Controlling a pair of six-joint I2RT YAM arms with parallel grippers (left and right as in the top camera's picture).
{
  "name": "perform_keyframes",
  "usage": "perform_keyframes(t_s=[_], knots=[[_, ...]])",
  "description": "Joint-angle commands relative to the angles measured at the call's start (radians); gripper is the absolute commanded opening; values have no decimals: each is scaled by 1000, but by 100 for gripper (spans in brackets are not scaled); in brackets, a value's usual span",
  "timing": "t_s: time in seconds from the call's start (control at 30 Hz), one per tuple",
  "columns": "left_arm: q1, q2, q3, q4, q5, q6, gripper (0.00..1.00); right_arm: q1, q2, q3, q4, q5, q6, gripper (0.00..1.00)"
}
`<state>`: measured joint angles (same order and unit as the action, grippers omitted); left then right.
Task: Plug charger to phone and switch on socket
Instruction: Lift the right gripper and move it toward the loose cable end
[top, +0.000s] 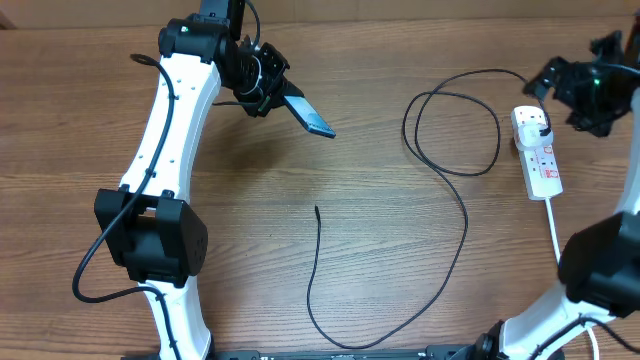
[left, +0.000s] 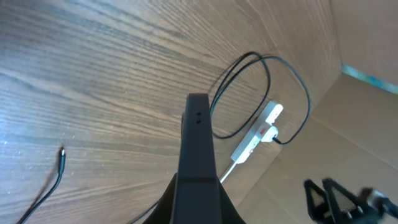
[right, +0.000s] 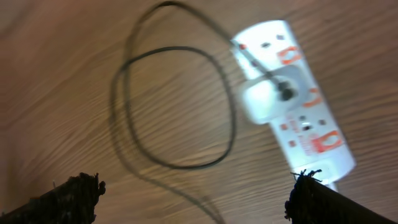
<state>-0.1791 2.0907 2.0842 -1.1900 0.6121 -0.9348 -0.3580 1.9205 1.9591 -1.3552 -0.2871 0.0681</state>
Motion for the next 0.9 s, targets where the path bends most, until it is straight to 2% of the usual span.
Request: perform_keyframes(t_s=[0.0,0.17,0.47,0.7,0.87], knots=[[10,-18,15,17,18,15,4,94,-37,25,-21,-29,-21,100],[68,-18,15,17,82,66,4,223,-37,24,-43,-22,-21,100],[234,-18,15,12,303,354,4,400,-37,23,-83,-48,-13,100],[307,-18,15,2,354,394,4,557,-37,10,-100,-27,53,100],[335,-18,15,-47,353,451,4,695,-33,-44,-89,133,169,100]])
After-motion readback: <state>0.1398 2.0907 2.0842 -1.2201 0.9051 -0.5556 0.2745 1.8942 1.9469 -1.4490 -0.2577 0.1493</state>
